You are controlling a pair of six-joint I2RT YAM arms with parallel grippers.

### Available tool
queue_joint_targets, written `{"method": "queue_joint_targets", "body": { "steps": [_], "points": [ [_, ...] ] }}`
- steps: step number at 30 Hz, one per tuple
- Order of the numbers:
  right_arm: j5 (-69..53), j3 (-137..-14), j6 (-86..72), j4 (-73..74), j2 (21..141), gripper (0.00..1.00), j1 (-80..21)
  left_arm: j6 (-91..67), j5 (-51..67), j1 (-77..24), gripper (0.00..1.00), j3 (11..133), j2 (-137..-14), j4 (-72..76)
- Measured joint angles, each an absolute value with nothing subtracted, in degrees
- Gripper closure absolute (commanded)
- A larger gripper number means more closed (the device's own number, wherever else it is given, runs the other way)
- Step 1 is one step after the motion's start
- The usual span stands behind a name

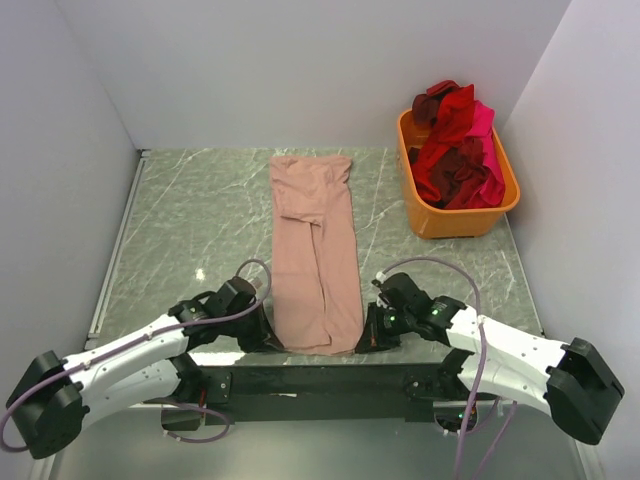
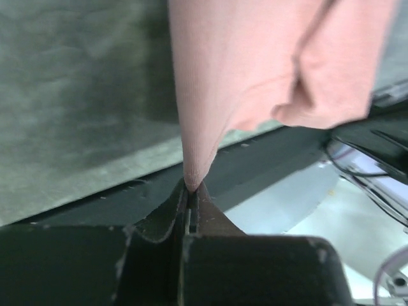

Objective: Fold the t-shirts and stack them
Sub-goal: Fold the tshirt

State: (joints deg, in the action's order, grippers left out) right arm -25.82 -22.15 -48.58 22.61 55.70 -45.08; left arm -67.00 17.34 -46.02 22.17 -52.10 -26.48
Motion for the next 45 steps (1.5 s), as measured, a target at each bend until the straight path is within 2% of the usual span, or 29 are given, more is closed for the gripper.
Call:
{"method": "queue_joint_targets", "body": {
  "steps": [4, 8, 14, 21, 29, 45],
  "points": [
    [-22.1, -23.9, -48.6, 23.0, 55.3, 1.00, -45.1, -67.2, 17.3, -46.0, 0.99, 22.8, -50.3, -26.3],
    [-17.2, -28.2, -48.3, 21.6, 57.6, 1.00, -45.1, -65.6, 14.3, -46.0, 0.99, 27.5, -54.4, -27.2],
    [-7.9, -37.0, -45.0, 20.0, 62.8, 1.00, -44.1, -62.2, 7.5, -45.7, 0.99, 36.2, -60.1, -26.7],
    [-2.5, -44.6, -41.1, 17.8, 69.4, 1.00, -40.6, -60.1, -2.2, -42.4, 0.99, 41.7, -63.4, -24.4],
    [-1.0, -51.7, -38.4, 15.5, 77.7, 1.00, -35.9, -57.6, -7.4, -35.9, 0.99, 48.8, -73.0, -20.3],
    [-1.9, -65.3, -33.5, 15.6, 90.1, 1.00, -29.9, -51.7, -7.6, -28.2, 0.99, 59.6, -86.4, -16.9]
  ]
}}
